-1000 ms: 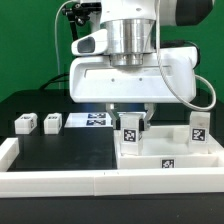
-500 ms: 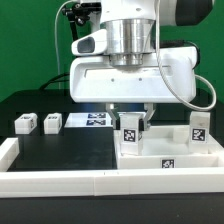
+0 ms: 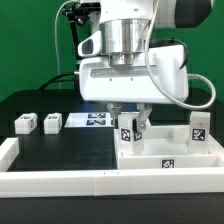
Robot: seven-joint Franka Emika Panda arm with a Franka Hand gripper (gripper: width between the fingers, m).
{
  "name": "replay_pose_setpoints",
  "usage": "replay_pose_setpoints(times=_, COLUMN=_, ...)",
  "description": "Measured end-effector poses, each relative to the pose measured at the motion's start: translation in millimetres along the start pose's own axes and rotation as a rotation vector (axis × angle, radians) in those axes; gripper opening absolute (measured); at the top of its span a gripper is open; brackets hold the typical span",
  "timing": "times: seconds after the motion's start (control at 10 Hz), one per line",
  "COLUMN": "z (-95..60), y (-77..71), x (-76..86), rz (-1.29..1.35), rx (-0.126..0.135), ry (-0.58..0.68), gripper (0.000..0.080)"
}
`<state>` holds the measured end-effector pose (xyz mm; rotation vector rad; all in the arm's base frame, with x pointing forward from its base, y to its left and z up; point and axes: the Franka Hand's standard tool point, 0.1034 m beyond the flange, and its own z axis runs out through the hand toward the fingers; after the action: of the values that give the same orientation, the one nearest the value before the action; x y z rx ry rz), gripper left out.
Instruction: Assemble square table
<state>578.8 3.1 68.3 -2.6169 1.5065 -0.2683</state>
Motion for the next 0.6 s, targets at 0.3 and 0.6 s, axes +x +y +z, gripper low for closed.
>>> replay_pose_setpoints(times=0.3, z=0.0, y=0.9, x=-1.0, rz=0.258, rx=0.005, ry=0.002, gripper=0.0292)
replay_pose_setpoints(times=0.6, z=0.0, y=1.6, x=-0.5, rz=0.415, rx=0.008, ry=-0.002, gripper=0.0294)
